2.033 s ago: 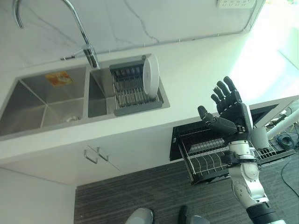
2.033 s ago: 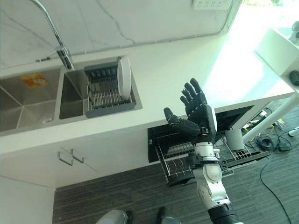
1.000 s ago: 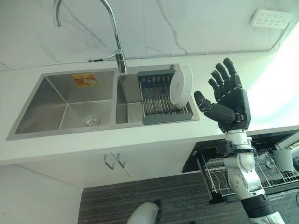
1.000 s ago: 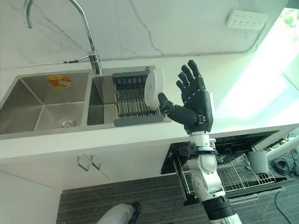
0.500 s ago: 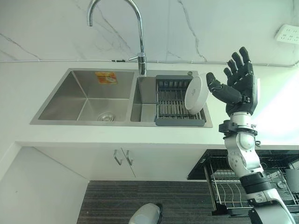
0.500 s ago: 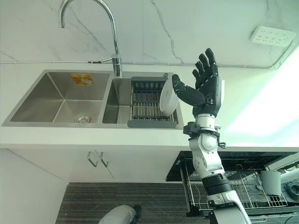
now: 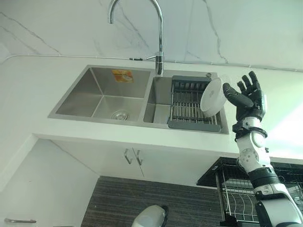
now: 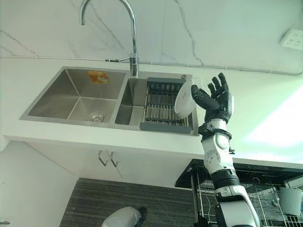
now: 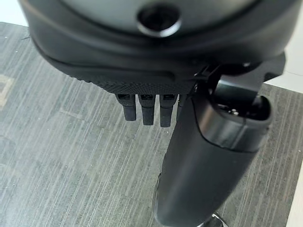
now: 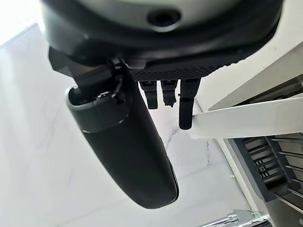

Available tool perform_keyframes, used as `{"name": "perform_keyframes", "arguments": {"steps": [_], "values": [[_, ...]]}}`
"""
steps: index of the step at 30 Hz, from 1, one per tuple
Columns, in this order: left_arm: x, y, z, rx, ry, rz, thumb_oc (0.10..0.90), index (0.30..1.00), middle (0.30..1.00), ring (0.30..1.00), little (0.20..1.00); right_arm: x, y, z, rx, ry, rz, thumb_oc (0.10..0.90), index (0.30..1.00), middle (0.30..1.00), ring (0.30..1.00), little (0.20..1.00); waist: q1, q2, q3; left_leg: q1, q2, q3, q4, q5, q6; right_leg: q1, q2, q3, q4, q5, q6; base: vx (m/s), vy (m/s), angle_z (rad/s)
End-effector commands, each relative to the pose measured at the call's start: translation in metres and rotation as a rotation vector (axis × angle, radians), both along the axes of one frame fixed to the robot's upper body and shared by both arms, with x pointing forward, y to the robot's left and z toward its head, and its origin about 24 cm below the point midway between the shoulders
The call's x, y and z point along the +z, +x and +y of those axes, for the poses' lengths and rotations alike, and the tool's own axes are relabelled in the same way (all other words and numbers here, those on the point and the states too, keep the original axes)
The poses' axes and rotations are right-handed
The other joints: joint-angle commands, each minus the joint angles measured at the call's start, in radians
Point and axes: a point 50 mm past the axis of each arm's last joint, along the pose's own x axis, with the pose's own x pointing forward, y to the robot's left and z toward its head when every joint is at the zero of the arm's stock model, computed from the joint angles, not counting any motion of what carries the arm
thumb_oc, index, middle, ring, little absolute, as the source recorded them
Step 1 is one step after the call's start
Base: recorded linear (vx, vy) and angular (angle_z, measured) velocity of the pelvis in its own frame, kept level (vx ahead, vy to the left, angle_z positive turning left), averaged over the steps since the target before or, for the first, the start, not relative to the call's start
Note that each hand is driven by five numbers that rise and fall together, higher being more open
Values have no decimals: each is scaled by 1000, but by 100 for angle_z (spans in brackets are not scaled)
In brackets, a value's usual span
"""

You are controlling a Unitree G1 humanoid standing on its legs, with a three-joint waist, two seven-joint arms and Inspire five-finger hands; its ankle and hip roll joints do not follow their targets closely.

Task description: Place the dishes in the dishwasher.

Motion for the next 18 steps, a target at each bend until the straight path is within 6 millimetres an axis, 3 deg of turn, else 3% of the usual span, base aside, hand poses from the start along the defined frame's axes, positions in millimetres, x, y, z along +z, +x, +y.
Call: {"name": "perform_keyframes", "arguments": {"steps": [1, 18], "values": [[7, -27, 19, -27, 27, 114, 800, 900, 900, 900, 900, 55, 4, -2, -9, -16, -237, 800, 900, 900, 900, 900, 14, -3, -33, 40, 86, 16, -43, -75, -45, -17, -49, -20, 33, -22, 52, 0, 0, 0], [8, -28, 21, -42, 42, 106, 800, 900, 900, 900, 900, 52, 3, 7, 49, 8, -282, 800, 900, 900, 900, 900, 16, -1, -39, 36, 94, 17, -43, -69, -51, -19, -52, -22, 33, -23, 53, 0, 0, 0]]}}
